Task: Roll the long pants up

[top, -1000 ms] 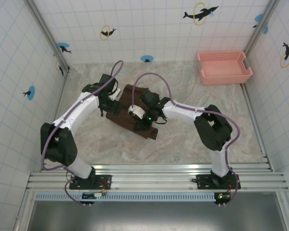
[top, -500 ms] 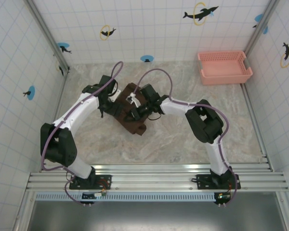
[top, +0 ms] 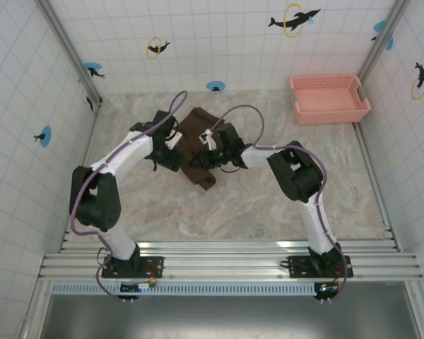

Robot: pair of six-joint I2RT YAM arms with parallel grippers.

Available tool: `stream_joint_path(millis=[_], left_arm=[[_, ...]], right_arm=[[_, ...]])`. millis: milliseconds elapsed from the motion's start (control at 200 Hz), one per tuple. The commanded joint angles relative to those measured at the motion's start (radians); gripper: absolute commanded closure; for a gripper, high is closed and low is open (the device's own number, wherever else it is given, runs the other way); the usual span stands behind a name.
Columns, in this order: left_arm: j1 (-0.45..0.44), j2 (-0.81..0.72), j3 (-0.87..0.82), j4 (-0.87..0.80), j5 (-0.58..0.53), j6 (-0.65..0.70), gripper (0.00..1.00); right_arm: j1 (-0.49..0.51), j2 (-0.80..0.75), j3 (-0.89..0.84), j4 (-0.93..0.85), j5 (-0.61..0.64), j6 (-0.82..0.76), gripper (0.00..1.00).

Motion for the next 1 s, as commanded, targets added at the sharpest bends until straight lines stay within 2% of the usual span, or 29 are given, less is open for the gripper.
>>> stream_joint_path(millis=[0, 115, 415, 555, 815, 921, 996], left_arm=[[0.002, 0.080, 0.100, 0.015, -0.025, -0.045, 0.03], [-0.003, 0.144, 0.142, 0.030, -0.067, -0.070, 0.03], [-0.024, 0.235, 0.174, 0.062, -0.180, -0.069, 0.03], [-0.037, 0.256, 0.184, 0.092, -0.180, -0.080, 0.03], [-0.059, 0.449, 0.316, 0.022, -0.244, -0.084, 0.02], [-0.070, 0.494, 0.378, -0.033, -0.272, -0.085, 0.02], [-0.072, 0.497, 0.385, -0.037, -0.273, -0.086, 0.02]], right_arm=[[-0.015, 0.069, -0.056, 0.178, 0.041, 0.151, 0.74], [-0.018, 0.093, -0.080, 0.312, 0.024, 0.253, 0.74], [0.001, 0.096, -0.024, 0.254, -0.077, 0.225, 0.74], [0.012, 0.104, -0.012, 0.238, -0.100, 0.222, 0.74], [0.057, 0.125, -0.038, 0.443, -0.121, 0.387, 0.73], [0.079, 0.100, -0.061, 0.405, -0.111, 0.345, 0.44], [0.084, 0.050, -0.080, 0.238, -0.051, 0.191, 0.26]])
